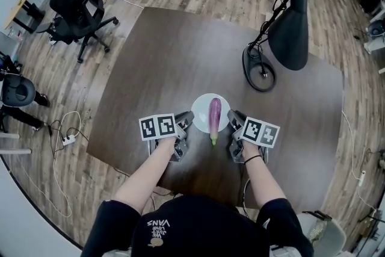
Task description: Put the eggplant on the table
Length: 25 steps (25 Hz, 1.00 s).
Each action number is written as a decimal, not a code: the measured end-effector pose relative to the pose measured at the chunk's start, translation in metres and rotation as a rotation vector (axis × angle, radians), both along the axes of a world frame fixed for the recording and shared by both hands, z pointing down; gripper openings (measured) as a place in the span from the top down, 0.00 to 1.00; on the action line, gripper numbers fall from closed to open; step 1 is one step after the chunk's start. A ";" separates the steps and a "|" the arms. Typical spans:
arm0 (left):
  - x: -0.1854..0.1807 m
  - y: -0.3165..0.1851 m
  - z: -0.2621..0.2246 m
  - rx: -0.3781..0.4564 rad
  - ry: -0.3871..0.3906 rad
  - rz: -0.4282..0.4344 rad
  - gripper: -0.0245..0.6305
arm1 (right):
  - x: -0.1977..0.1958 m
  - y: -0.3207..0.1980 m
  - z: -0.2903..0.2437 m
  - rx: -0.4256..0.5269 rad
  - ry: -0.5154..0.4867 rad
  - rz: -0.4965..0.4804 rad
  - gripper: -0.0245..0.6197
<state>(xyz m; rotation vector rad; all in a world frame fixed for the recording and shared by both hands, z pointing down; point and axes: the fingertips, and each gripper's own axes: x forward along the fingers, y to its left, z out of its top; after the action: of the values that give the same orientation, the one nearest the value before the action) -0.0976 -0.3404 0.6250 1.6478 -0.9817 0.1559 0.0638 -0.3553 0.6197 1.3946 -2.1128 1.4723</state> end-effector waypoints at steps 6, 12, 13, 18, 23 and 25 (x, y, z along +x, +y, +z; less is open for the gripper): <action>0.004 0.007 -0.024 0.081 -0.017 0.040 0.89 | -0.004 0.013 -0.019 0.036 0.028 -0.031 0.80; 0.006 0.016 -0.049 0.211 -0.088 0.101 0.95 | 0.000 0.026 -0.045 0.158 0.140 -0.048 0.93; 0.006 0.019 -0.052 0.240 -0.119 0.113 0.95 | 0.001 0.029 -0.050 0.182 0.158 -0.053 0.93; 0.017 0.047 -0.063 0.361 -0.212 0.174 0.95 | 0.007 0.061 -0.059 0.240 0.174 -0.061 0.93; 0.016 0.076 -0.084 0.441 -0.258 0.185 0.95 | 0.001 0.097 -0.072 0.286 0.203 -0.075 0.93; 0.016 0.091 -0.091 0.462 -0.258 0.184 0.95 | -0.002 0.113 -0.077 0.298 0.206 -0.078 0.93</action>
<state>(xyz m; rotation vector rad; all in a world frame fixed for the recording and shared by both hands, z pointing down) -0.0820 -0.2490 0.5338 2.1840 -1.1152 0.2869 0.0617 -0.2420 0.5426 1.4678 -2.2895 0.9671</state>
